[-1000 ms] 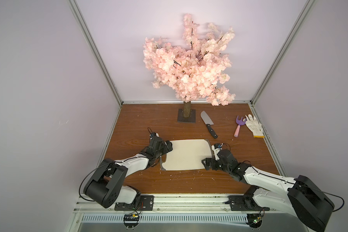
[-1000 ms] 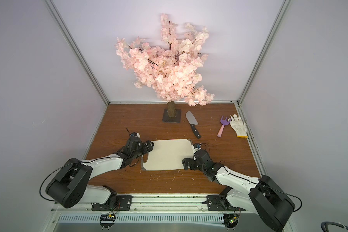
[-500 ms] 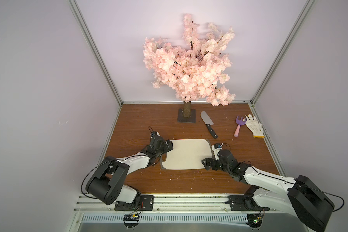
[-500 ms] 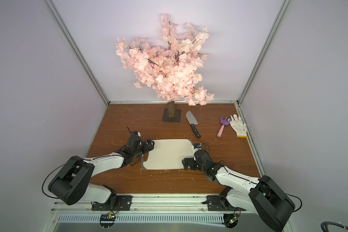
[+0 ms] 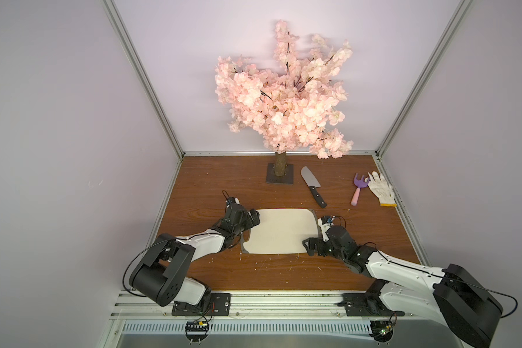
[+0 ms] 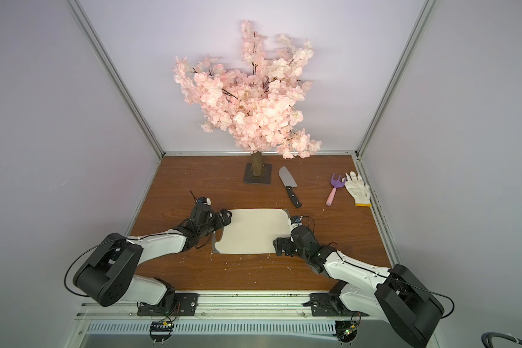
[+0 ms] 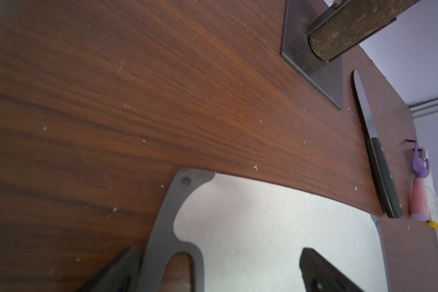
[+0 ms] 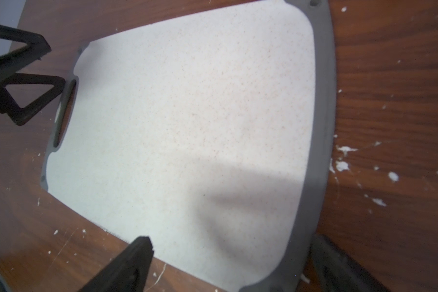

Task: Align the knife with the edge of the cutting board
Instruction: Adjust the work surface at the center of the board.

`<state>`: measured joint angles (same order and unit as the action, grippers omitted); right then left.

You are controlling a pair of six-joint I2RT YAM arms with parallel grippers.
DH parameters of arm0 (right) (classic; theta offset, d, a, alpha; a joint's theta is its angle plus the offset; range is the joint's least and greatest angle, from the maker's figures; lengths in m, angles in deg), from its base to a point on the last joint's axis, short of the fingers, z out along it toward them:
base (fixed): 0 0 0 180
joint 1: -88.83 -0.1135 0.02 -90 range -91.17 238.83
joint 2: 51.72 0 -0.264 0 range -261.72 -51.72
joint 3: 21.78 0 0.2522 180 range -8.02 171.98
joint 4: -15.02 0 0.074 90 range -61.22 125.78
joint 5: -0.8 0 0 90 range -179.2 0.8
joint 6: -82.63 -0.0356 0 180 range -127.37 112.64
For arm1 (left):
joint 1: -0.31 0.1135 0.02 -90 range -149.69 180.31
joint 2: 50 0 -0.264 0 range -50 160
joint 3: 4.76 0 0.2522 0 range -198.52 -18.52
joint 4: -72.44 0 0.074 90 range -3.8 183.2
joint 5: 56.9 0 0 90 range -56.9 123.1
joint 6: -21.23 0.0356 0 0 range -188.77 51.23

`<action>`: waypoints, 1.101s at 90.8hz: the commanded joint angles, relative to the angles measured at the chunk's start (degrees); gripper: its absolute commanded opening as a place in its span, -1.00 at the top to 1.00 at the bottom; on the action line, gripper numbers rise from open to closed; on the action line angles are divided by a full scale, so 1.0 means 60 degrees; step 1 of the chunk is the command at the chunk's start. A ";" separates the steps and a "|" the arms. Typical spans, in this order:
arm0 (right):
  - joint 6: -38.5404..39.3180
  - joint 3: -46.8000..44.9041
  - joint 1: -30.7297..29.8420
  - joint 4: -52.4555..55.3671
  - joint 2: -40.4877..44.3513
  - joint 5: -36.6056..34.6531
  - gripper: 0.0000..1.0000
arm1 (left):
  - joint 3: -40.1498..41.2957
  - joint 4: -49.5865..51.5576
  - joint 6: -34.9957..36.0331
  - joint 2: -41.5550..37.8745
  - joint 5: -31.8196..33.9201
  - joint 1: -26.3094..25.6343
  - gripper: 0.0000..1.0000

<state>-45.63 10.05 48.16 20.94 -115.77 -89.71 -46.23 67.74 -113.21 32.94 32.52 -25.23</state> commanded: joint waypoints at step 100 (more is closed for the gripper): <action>-0.0465 0.0408 -0.0178 0.2239 0.0662 -0.1194 -0.99 | -0.0194 0.2388 -0.0166 0.0048 -0.0062 0.0163 -1.00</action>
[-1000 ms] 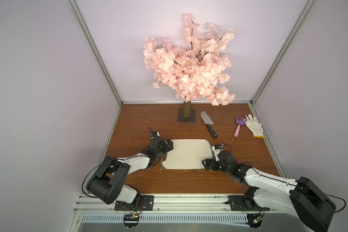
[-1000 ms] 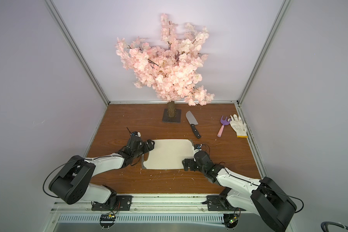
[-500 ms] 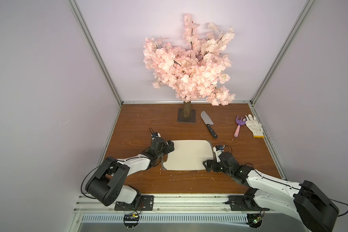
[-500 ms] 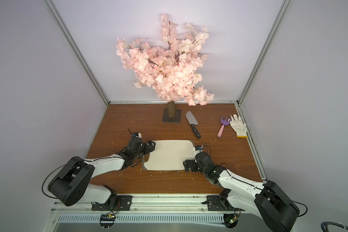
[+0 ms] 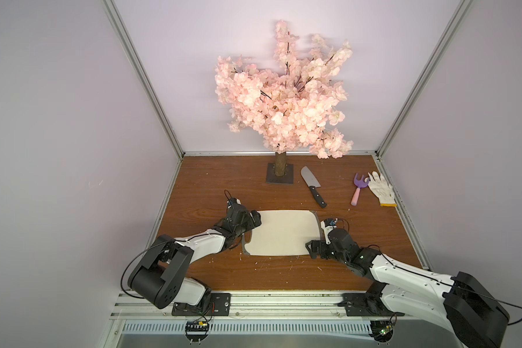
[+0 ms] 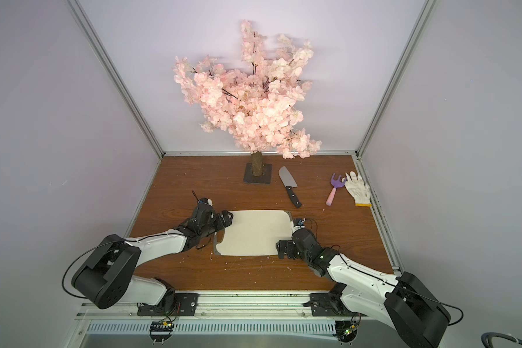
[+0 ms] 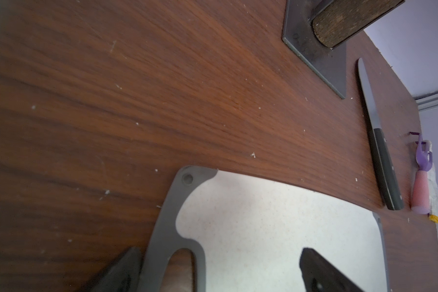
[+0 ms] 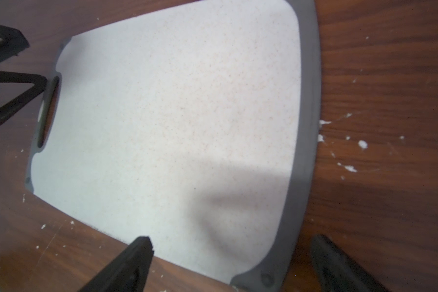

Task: Align the knife with the edge of the cutting board
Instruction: Adjust the work surface at the center of the board, then pick up the knife at the center of the board.

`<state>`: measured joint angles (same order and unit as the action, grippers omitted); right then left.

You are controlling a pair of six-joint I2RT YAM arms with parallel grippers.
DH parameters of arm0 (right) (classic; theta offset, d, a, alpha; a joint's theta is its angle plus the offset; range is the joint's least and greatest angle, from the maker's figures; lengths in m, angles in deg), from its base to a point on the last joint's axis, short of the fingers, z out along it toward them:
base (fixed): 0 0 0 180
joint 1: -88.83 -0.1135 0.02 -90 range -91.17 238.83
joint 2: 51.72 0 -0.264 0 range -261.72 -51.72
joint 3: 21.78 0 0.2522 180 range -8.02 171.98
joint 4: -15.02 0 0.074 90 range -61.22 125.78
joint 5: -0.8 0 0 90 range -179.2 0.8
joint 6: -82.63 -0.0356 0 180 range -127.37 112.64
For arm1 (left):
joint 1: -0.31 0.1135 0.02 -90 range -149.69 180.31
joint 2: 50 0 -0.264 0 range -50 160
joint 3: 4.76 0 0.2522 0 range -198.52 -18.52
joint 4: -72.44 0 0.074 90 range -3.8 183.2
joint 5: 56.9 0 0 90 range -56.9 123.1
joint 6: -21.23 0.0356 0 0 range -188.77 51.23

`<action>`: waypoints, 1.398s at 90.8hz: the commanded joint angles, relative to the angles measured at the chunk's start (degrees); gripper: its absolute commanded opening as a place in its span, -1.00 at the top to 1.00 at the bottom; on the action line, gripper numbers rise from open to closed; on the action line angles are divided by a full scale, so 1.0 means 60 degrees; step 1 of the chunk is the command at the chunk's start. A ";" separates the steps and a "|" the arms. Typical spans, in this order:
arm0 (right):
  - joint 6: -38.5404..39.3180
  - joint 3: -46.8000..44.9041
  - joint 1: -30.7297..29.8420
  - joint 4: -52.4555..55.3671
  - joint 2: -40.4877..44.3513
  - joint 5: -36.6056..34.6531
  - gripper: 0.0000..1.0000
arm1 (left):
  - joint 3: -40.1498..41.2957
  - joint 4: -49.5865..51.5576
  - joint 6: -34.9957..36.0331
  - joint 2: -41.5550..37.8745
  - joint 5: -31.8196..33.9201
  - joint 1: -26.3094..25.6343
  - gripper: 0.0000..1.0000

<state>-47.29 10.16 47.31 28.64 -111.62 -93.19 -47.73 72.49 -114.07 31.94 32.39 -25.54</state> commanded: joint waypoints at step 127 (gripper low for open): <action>0.5571 1.0658 0.4135 0.3325 -0.8889 0.0530 -0.53 | -0.4384 0.3898 0.3556 -0.2992 0.2550 0.0234 -1.00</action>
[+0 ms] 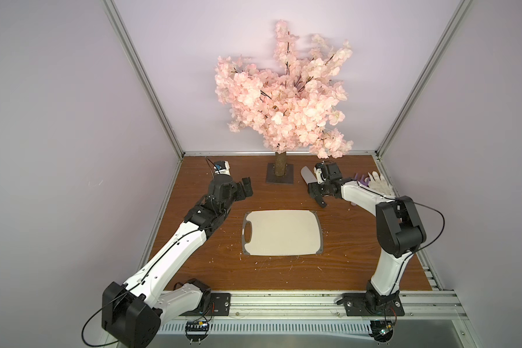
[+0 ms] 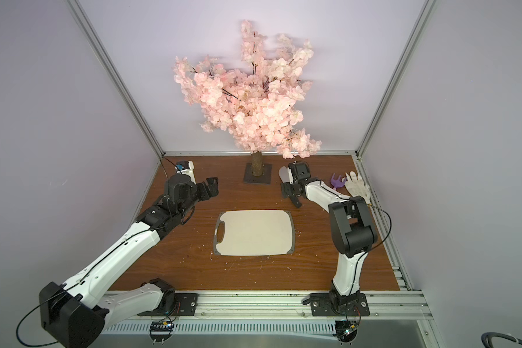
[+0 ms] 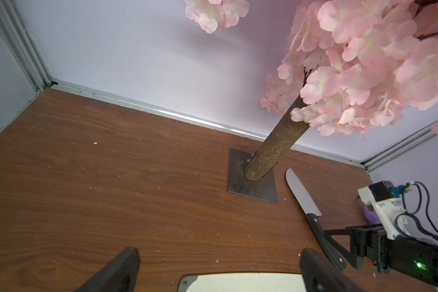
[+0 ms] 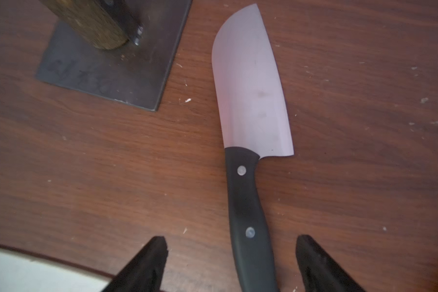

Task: Align the knife with the edge of the cutting board
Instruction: Pick up the knife at the center of the board.

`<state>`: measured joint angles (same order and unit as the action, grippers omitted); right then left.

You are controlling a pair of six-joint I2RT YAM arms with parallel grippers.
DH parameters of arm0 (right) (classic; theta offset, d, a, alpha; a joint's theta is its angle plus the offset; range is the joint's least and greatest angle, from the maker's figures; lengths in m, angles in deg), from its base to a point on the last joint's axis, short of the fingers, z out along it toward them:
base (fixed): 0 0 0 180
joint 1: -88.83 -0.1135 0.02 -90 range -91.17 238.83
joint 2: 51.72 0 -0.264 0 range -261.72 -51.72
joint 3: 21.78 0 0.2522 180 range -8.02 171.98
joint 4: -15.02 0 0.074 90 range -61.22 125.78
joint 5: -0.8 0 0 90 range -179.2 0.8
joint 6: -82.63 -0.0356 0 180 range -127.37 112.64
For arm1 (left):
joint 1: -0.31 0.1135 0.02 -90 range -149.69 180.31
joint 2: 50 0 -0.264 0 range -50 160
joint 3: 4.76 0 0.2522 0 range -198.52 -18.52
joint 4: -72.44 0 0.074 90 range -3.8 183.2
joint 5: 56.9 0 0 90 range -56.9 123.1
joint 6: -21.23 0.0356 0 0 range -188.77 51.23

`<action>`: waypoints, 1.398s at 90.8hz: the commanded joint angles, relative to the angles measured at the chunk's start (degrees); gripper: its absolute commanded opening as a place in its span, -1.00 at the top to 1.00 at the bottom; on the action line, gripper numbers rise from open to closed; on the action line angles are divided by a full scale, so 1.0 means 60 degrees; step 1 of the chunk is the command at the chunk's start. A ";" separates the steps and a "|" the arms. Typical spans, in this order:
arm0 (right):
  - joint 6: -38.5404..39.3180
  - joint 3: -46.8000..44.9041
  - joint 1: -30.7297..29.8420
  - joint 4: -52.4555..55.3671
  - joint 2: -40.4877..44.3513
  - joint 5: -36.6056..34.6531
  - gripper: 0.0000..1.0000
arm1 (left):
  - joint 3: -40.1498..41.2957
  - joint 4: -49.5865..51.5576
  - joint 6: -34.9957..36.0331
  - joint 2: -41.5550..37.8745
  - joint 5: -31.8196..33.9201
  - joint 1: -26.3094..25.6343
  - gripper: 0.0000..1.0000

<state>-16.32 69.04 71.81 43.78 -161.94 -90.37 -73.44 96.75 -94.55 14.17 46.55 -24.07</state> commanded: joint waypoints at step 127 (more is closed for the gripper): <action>0.0643 0.2157 -0.0523 0.3068 -0.2748 -0.1347 0.40 | -0.0278 -0.0061 -0.0222 0.0738 -0.1663 0.0152 -1.00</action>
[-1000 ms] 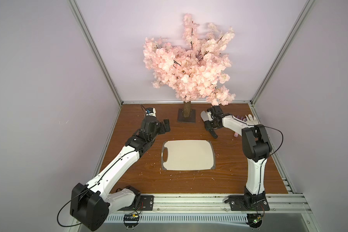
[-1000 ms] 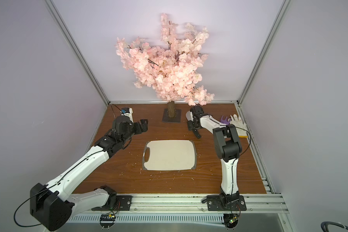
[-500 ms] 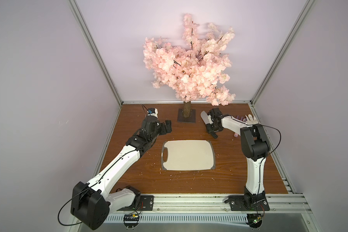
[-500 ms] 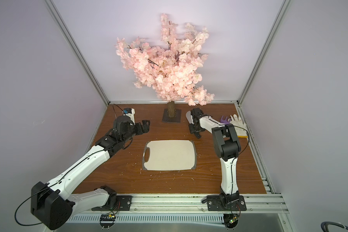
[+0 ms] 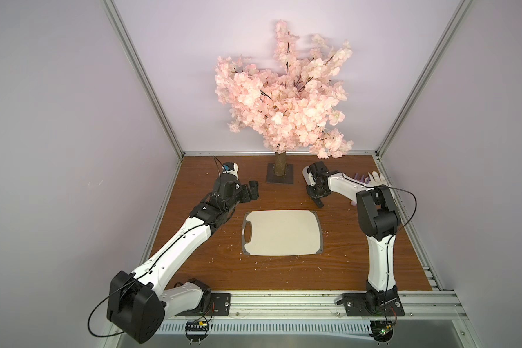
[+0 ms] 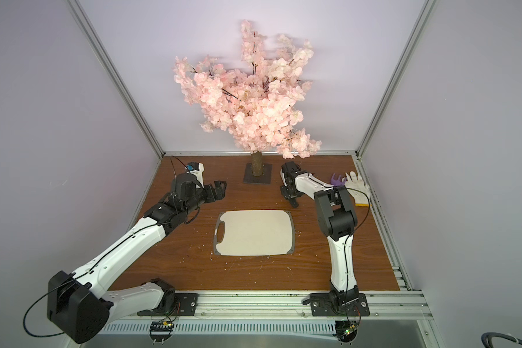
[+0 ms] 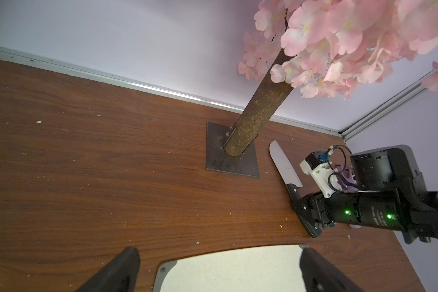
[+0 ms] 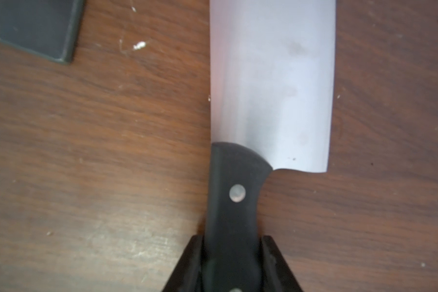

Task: Align the knife with the edge of the cutting board
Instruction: Pick up the knife at the center of the board.

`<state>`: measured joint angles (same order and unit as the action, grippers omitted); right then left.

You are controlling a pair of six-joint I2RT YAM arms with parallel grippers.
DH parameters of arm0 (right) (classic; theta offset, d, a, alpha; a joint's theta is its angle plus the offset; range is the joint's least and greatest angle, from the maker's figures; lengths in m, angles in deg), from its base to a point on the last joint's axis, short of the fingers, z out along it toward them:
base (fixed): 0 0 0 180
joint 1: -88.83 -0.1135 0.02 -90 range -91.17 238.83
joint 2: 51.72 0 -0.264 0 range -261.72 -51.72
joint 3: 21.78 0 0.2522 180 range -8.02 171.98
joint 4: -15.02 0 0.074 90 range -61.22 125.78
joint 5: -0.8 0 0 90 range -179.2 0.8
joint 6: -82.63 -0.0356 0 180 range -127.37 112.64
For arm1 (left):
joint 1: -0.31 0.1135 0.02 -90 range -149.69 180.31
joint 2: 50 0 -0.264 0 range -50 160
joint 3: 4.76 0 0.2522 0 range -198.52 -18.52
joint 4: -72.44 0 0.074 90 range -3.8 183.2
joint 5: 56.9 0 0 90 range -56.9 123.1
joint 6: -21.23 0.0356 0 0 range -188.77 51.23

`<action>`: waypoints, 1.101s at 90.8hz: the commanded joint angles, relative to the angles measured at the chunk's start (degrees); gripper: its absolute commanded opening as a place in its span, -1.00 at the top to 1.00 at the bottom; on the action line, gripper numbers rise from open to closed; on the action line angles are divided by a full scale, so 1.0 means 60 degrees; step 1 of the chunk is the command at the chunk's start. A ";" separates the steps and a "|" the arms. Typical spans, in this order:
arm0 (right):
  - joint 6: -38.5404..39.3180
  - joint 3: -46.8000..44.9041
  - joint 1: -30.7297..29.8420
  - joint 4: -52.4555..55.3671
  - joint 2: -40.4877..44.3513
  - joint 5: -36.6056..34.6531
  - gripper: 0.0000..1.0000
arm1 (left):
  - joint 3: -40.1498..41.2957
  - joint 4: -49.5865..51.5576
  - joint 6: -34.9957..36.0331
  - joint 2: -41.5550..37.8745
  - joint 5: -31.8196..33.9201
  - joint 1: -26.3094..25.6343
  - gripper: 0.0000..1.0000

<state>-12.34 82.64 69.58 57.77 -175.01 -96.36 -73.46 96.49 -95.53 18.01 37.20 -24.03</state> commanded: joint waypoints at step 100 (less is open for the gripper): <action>-0.1932 -0.3552 -0.1406 -0.1357 0.4365 -0.0817 1.00 | -0.0308 0.0088 -0.0051 0.0275 -0.0067 0.0275 -1.00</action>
<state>-20.86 63.40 62.83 52.57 -152.89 -100.23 -73.90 96.60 -95.55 19.39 37.11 -23.18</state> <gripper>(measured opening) 0.364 0.998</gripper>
